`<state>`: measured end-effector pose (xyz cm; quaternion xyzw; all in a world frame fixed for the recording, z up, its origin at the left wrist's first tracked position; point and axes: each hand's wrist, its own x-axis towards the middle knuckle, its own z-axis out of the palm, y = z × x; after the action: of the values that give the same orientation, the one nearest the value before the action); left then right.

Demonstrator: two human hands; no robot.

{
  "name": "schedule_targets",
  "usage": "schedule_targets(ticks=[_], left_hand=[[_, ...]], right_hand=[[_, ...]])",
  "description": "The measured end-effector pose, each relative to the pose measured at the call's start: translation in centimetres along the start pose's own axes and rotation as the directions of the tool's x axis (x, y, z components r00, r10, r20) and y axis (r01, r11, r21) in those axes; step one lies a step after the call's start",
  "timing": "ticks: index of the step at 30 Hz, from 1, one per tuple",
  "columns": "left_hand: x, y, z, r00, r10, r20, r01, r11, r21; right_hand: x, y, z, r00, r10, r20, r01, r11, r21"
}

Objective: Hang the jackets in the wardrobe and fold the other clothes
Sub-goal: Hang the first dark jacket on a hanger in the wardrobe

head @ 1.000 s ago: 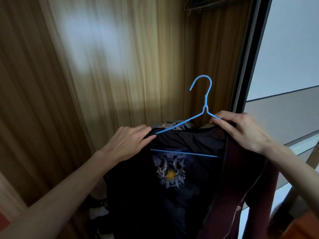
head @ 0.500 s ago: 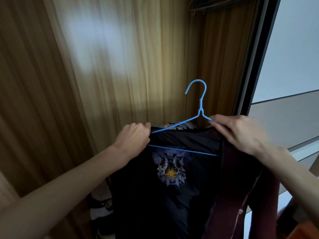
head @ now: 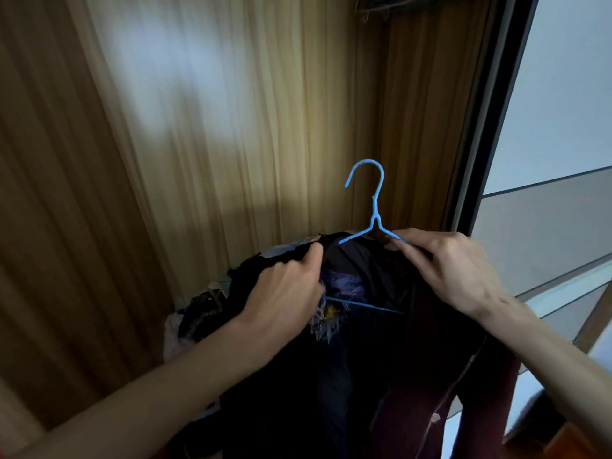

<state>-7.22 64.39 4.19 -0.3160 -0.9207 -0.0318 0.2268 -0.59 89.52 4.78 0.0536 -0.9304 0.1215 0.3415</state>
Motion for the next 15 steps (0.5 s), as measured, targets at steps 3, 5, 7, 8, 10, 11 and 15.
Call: schedule_targets(ticks=[3, 5, 7, 8, 10, 11, 15], left_hand=[[0.9, -3.2, -0.1, 0.943, 0.047, -0.328, -0.101, 0.984, -0.149], [2.7, -5.0, -0.6, 0.892, 0.064, -0.447, -0.186, 0.954, -0.234], [4.8, -6.1, -2.0, 0.929, 0.031, -0.368, -0.195, 0.886, -0.420], [5.8, -6.5, -2.7, 0.951, 0.032, -0.309, -0.179, 0.870, -0.460], [7.1, -6.9, -4.3, 0.951, 0.114, -0.289, -0.218, 0.906, -0.362], [7.6, -7.1, -5.3, 0.928, 0.164, -0.336, -0.265, 0.923, -0.280], [9.7, -8.3, -10.0, 0.817, 0.249, -0.520, -0.347, 0.933, -0.098]], right_hand=[[-0.1, 0.1, -0.8, 0.999, 0.018, -0.046, -0.016, 0.998, 0.057], [0.6, -0.4, -2.0, 0.997, 0.018, -0.081, -0.011, 0.997, 0.080], [2.1, -1.3, -3.9, 0.993, -0.011, -0.114, 0.020, 0.997, 0.078], [3.0, -1.7, -4.8, 0.992, -0.031, -0.124, 0.040, 0.997, 0.071], [5.1, -2.2, -6.8, 0.989, -0.066, -0.131, 0.071, 0.997, 0.033], [6.2, -2.3, -7.7, 0.988, -0.079, -0.129, 0.082, 0.997, 0.016], [11.1, -3.3, -11.6, 0.983, -0.086, -0.164, 0.094, 0.995, 0.039]])
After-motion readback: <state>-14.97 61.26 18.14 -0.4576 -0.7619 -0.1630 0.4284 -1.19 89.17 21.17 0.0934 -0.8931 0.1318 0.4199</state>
